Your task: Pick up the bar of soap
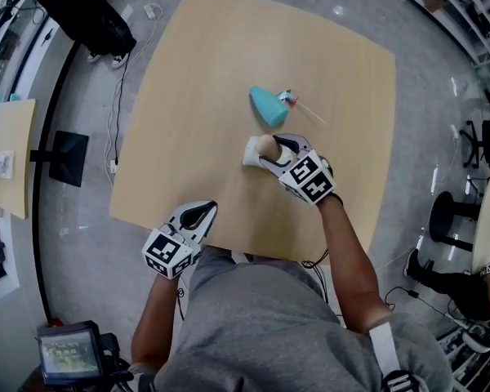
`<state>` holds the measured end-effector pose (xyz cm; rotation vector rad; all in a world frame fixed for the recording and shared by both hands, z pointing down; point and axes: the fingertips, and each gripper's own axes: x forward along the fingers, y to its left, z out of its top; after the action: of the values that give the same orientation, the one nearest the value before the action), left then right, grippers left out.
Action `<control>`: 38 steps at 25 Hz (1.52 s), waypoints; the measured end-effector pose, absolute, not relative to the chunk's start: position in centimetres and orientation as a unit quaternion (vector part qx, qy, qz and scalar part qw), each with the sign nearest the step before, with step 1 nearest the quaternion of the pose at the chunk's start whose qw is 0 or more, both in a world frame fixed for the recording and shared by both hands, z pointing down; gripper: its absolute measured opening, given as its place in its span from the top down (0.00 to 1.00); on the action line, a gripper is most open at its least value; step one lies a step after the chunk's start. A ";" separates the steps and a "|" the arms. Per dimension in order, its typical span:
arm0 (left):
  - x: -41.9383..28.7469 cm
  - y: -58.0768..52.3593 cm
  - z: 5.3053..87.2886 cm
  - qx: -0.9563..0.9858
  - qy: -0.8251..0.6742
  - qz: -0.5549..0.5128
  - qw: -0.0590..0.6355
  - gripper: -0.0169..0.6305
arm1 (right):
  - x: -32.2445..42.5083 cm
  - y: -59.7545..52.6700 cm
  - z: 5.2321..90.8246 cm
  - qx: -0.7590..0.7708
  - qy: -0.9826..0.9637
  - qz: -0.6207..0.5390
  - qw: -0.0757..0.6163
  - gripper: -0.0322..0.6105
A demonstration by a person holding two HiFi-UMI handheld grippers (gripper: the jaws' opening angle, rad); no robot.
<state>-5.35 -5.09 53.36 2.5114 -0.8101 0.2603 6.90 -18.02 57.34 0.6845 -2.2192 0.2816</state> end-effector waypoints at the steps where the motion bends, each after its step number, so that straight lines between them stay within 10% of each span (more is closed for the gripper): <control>1: -5.3 -5.0 53.5 0.919 -0.295 0.096 0.243 0.96 | 6.9 -18.0 57.3 0.270 -0.873 0.111 0.391 0.56; 38: -8.0 -3.8 56.9 0.913 -0.285 0.109 0.272 0.96 | 2.2 -16.7 57.3 0.270 -0.871 0.144 0.385 0.56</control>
<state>-8.04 -3.78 56.87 2.4566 -0.7669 0.2930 2.18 -16.70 57.34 0.6883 -2.2180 0.3671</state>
